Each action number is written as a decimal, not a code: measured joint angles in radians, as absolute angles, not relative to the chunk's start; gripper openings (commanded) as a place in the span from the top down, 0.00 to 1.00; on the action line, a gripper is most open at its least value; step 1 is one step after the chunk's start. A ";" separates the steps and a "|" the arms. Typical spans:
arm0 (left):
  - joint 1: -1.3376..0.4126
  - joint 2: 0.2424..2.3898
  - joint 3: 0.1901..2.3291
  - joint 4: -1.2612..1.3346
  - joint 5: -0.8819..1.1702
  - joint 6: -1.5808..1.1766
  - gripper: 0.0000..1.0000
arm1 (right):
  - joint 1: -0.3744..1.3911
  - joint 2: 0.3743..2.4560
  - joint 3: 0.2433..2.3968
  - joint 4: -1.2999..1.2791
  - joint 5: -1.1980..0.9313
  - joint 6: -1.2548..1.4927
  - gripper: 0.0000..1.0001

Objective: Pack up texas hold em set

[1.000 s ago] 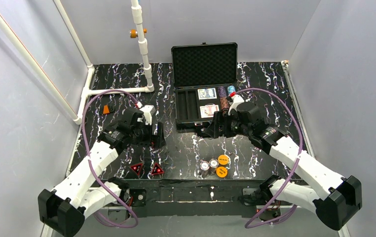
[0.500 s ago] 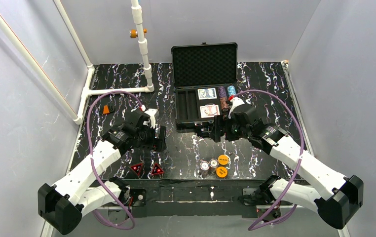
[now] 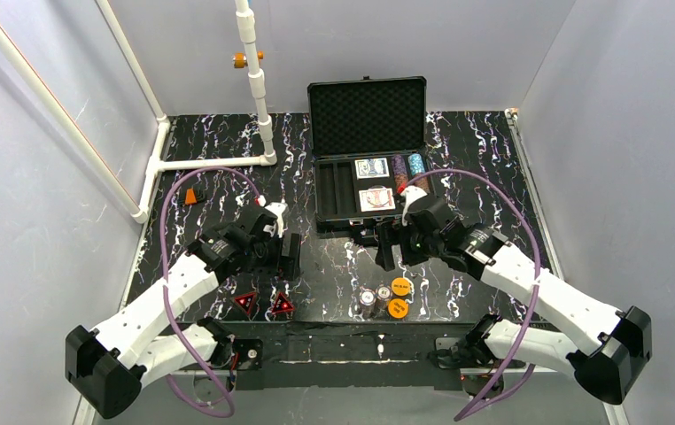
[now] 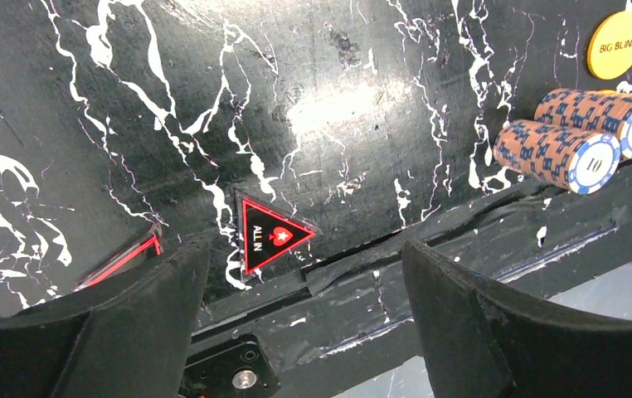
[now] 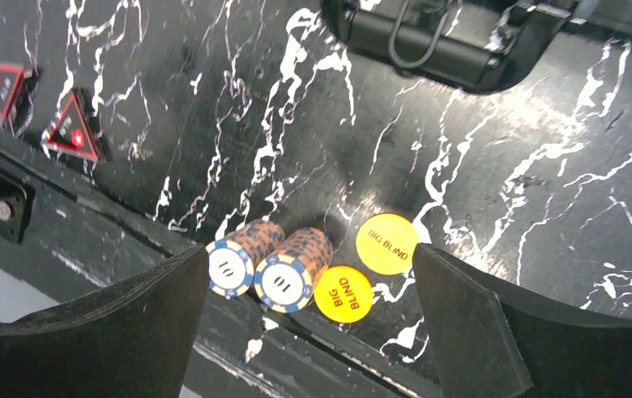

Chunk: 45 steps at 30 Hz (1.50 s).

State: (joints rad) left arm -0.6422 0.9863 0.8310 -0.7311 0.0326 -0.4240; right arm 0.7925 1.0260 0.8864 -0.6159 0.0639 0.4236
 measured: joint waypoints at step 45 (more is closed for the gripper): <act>-0.652 0.908 0.865 -0.772 0.033 -0.287 0.17 | 1.079 1.009 0.747 -0.764 0.151 0.569 0.08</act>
